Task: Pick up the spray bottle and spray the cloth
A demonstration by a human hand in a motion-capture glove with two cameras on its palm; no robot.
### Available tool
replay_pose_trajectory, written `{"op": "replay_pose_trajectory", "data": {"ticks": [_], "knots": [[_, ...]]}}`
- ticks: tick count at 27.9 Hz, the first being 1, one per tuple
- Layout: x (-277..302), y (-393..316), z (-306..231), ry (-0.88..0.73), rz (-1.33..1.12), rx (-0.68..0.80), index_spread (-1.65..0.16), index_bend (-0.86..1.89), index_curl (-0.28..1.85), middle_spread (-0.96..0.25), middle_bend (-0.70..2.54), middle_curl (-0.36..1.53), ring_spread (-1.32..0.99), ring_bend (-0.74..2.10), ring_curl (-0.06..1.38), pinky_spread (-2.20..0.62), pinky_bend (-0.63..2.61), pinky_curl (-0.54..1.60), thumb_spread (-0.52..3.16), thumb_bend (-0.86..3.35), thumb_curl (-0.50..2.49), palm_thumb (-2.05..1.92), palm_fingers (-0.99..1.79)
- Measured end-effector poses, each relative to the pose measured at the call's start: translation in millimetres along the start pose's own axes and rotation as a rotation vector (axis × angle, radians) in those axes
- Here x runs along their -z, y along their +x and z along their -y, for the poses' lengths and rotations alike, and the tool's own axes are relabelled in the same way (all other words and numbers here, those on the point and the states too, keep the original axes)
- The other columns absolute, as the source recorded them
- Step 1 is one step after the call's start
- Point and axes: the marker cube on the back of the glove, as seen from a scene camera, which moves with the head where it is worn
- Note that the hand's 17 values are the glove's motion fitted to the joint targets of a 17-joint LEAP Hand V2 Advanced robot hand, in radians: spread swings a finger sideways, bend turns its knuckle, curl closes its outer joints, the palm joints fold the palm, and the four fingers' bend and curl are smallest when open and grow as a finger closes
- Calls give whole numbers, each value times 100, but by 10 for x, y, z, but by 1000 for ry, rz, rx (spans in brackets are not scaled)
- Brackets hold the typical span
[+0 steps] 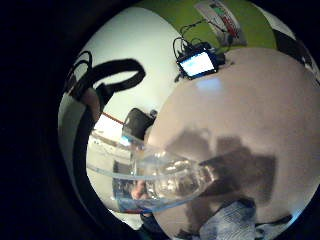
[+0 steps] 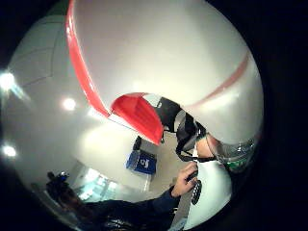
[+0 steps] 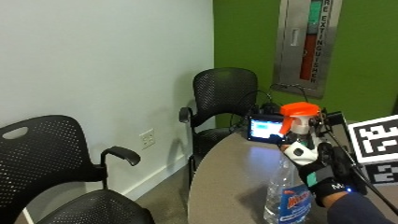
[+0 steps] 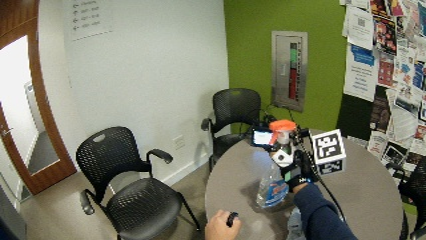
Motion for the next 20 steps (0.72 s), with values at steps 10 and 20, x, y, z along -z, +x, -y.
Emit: {"op": "replay_pose_trajectory", "data": {"ticks": [10,20], "knots": [[-65,309,-206,-43,5,-46,-29,15,49,-20,48,52,-25,60,46,-32,42,39,78,-3,63,94,120],[-158,469,-356,-136,21,-80,-32,7,44,-21,43,51,-24,49,44,-15,31,38,82,-5,61,92,70]]}}
